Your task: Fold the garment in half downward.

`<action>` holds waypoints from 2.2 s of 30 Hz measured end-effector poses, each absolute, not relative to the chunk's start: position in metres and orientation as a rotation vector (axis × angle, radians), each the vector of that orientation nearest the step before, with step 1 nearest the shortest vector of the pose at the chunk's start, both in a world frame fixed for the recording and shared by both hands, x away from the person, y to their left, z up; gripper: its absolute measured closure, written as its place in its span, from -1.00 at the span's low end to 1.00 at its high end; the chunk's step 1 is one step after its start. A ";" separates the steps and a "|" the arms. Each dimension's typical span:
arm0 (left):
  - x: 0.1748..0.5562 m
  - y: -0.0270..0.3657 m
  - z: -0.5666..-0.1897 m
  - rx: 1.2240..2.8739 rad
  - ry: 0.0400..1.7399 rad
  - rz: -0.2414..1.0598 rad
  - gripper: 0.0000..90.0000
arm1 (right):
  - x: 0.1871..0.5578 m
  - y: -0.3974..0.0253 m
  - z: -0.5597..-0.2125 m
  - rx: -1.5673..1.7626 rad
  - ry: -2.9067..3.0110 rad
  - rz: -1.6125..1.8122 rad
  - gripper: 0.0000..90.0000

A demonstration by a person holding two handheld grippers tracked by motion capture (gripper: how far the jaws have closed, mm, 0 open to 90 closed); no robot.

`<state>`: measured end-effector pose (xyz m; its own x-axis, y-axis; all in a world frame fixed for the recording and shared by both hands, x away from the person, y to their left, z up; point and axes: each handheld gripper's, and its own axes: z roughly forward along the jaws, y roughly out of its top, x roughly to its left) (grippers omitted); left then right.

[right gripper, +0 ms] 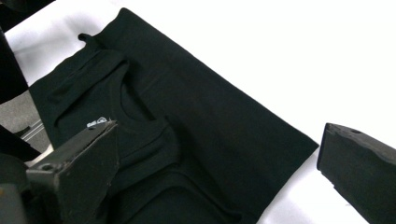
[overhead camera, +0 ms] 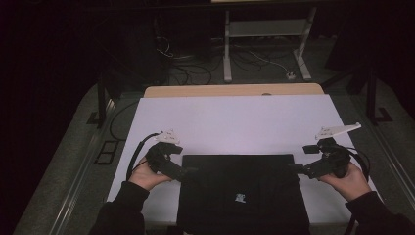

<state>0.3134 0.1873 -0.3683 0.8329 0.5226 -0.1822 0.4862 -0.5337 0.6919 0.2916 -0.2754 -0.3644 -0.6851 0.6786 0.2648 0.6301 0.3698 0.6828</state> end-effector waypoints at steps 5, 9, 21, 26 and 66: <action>0.319 0.189 -0.371 2.222 0.729 0.052 -1.00 | 0.298 -0.276 -0.367 1.222 2.545 1.226 -1.00; 0.324 0.189 -0.375 2.222 0.735 0.040 -1.00 | 0.302 -0.276 -0.370 1.225 2.546 1.220 -1.00; 0.338 0.198 -0.389 2.196 0.776 -0.004 -1.00 | 0.313 -0.277 -0.379 1.244 2.550 1.205 -1.00; 0.343 0.205 -0.398 2.185 0.808 -0.004 -1.00 | 0.316 -0.279 -0.386 1.255 2.548 1.202 -1.00; 0.368 0.211 -0.434 2.180 0.862 0.008 -1.00 | 0.342 -0.291 -0.425 1.346 2.552 1.126 -0.98</action>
